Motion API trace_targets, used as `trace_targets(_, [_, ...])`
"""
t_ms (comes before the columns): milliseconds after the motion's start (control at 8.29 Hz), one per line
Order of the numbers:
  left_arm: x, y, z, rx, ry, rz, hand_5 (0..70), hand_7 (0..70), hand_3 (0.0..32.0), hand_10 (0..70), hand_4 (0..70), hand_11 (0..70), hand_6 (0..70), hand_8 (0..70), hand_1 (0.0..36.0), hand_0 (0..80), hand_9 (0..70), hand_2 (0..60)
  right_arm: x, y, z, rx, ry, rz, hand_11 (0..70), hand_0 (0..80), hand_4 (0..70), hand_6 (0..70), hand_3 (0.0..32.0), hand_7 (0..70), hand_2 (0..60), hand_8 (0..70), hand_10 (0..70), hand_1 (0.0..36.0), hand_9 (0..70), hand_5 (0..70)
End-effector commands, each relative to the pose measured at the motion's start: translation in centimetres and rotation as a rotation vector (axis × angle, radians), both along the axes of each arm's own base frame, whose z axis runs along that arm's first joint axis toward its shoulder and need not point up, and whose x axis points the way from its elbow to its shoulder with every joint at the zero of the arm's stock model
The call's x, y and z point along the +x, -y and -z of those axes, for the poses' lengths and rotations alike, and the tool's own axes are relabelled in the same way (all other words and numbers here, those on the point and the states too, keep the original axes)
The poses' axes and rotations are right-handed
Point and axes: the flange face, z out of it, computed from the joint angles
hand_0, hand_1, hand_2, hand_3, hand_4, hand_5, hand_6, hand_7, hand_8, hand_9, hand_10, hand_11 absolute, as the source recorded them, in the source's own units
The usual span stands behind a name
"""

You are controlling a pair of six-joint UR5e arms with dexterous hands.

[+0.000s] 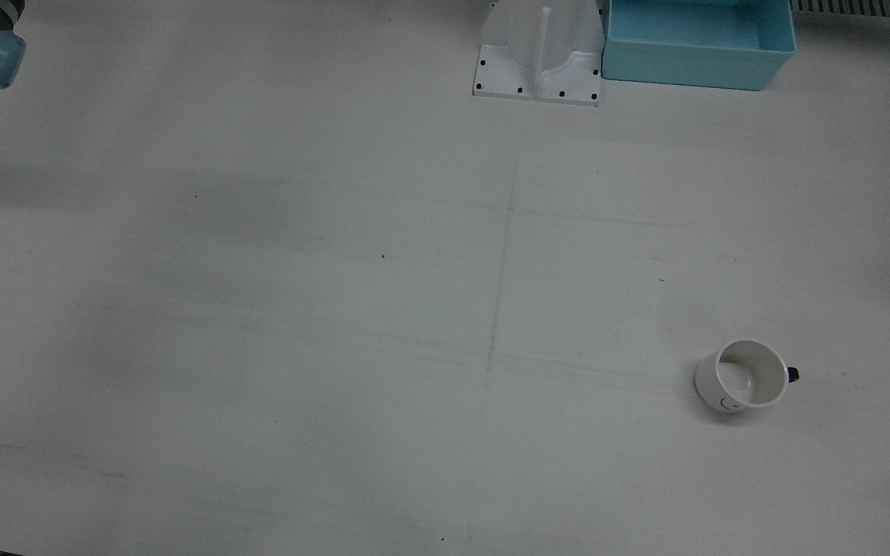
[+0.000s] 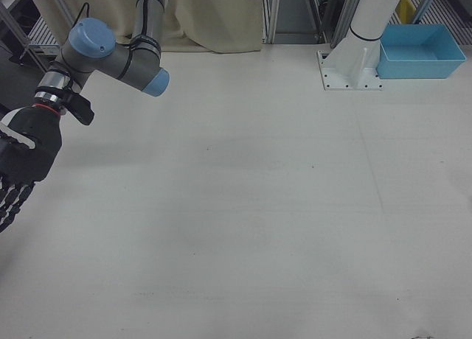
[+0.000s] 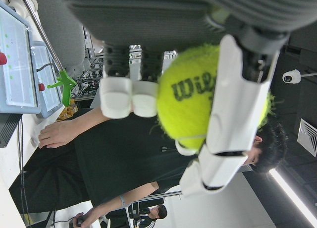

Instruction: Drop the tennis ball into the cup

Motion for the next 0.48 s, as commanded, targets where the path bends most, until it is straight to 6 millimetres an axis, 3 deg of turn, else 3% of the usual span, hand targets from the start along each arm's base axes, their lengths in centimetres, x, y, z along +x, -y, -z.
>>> trace_targets(0, [2.5, 0.0, 3.5, 0.040, 0.037, -0.048, 43.8, 70.0, 0.0, 70.0, 70.0, 70.0, 70.0, 70.0, 36.0, 68.1, 70.0, 60.0, 0.0, 0.0, 0.1, 0.001, 0.000, 0.000, 0.0, 0.0, 0.0, 0.0, 0.0, 0.0, 0.0, 0.0, 0.0, 0.0, 0.0, 0.0])
trace_targets(121, [3.7, -0.3, 5.5, 0.068, 0.033, -0.070, 44.0, 70.0, 0.0, 70.0, 70.0, 70.0, 70.0, 70.0, 36.0, 67.1, 70.0, 60.0, 0.0, 0.0, 0.1, 0.001, 0.000, 0.000, 0.0, 0.0, 0.0, 0.0, 0.0, 0.0, 0.0, 0.0, 0.0, 0.0, 0.0, 0.0])
trace_targets(241, [7.4, -0.9, 6.4, 0.079, 0.032, -0.141, 44.0, 70.0, 0.0, 70.0, 70.0, 70.0, 70.0, 70.0, 36.0, 67.0, 70.0, 60.0, 0.0, 0.0, 0.1, 0.001, 0.000, 0.000, 0.0, 0.0, 0.0, 0.0, 0.0, 0.0, 0.0, 0.0, 0.0, 0.0, 0.0, 0.0])
trace_targets(362, [8.2, -2.3, 7.0, 0.094, 0.035, -0.180, 43.9, 70.0, 0.0, 70.0, 70.0, 70.0, 70.0, 70.0, 36.0, 67.1, 70.0, 60.0, 0.0, 0.0, 0.1, 0.001, 0.000, 0.000, 0.0, 0.0, 0.0, 0.0, 0.0, 0.0, 0.0, 0.0, 0.0, 0.0, 0.0, 0.0])
